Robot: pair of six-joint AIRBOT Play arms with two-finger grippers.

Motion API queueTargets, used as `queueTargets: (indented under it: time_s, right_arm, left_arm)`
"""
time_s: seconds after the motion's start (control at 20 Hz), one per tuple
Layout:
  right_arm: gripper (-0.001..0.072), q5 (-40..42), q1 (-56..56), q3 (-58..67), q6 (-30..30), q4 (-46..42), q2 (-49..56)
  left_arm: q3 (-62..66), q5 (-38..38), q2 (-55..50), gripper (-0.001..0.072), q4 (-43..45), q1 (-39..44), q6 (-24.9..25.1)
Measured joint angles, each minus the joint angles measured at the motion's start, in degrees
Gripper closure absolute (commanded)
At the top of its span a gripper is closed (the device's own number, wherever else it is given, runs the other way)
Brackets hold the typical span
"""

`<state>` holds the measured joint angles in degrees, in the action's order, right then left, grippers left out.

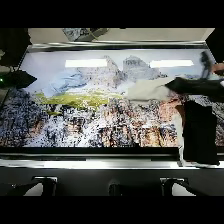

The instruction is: Fold the shirts.

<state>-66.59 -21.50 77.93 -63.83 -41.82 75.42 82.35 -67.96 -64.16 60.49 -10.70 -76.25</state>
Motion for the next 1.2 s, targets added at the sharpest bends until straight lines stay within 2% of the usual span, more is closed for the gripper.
queueTargets:
  time_s: [0.4, 0.6, 0.75, 0.95, 1.2]
  right_arm:
    - [0.0666, -11.08, -19.02, 14.16, -6.67, -5.68, -0.7]
    - [0.0665, -20.79, -26.93, 17.42, -8.17, -6.88, -2.25]
    - [0.0666, -29.68, -31.08, 17.68, -8.59, -12.59, -3.96]
    - [0.0666, -35.74, -31.82, 10.93, -8.66, -19.87, -6.58]
    - [0.0665, -37.53, -31.26, -8.66, -5.18, -32.54, -11.02]
  left_arm:
    - [0.0, 0.02, 0.0, 0.0679, 0.0, 0.0, 0.0]
    - [0.0, 0.61, 0.0, 0.0679, -0.02, 0.0, 0.0]
    - [0.0, 2.12, 0.0, 0.0679, -0.04, 0.0, 0.0]
    - [0.0, 3.98, 0.0, 0.0679, -0.07, 0.07, 0.0]
    - [0.0, 4.74, 0.0, 0.0679, -0.07, 0.09, 0.0]
